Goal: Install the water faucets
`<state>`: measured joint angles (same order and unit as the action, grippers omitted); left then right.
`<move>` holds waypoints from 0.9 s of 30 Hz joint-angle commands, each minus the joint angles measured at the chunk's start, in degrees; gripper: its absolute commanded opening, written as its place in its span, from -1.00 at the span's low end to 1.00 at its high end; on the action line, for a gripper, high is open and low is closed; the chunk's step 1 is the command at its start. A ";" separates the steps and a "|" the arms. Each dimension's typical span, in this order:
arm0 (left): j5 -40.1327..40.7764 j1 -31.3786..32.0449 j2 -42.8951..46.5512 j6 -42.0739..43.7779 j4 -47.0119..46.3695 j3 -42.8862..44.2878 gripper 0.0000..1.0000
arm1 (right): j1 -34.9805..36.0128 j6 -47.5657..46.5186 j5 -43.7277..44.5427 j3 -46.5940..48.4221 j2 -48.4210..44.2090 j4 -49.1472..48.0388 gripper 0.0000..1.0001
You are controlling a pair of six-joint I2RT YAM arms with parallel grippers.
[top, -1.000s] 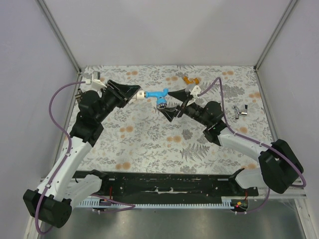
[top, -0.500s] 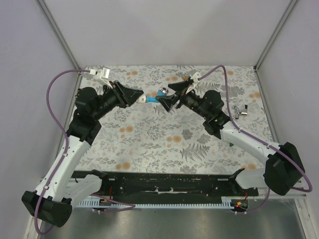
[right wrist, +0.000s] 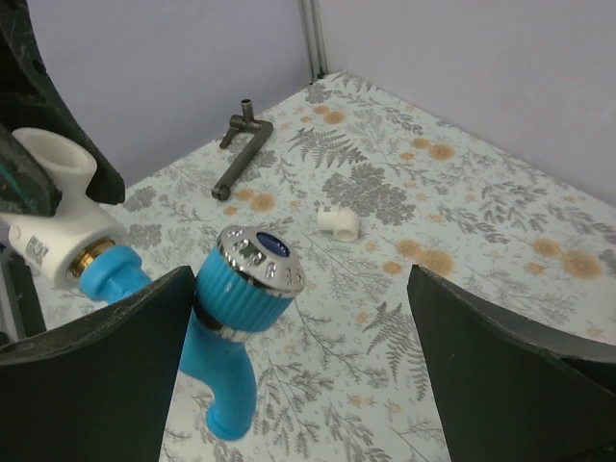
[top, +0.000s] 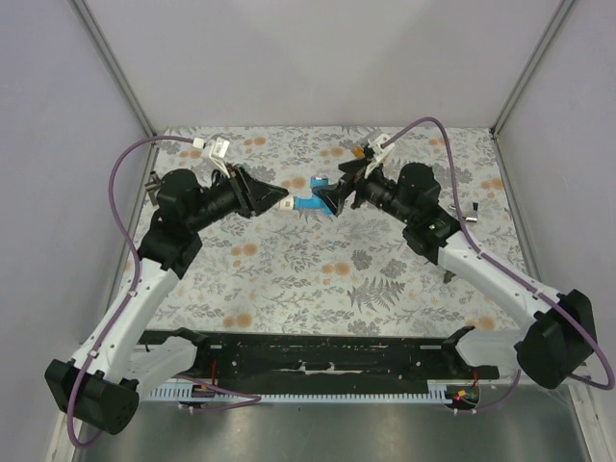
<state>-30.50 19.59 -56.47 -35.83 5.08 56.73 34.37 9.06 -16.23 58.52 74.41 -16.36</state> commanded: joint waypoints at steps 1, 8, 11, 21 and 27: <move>4.48 -0.70 0.40 -5.11 -2.45 0.75 -0.96 | -2.38 -14.31 -0.81 -2.96 -7.69 2.04 0.96; 6.69 -0.70 -1.98 -13.11 -0.95 0.93 -0.96 | -2.20 -28.03 -15.74 -8.51 -14.12 -0.33 0.96; 4.84 -0.79 -2.42 -15.66 -2.27 0.93 -0.96 | -1.68 -31.82 -19.71 -8.25 -13.33 -1.30 0.96; 3.26 -0.61 -1.80 -17.51 -1.92 1.81 -0.96 | 1.66 -41.14 -19.46 -2.98 -5.34 -0.77 0.96; 1.50 -0.61 -1.63 -17.87 -2.18 2.16 -0.96 | 2.72 -41.76 -19.89 -1.13 -0.42 -1.74 0.96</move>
<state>-25.80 19.03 -59.42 -51.05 6.42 56.64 36.49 -30.85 -35.20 53.82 71.75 -15.16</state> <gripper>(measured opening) 0.447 0.979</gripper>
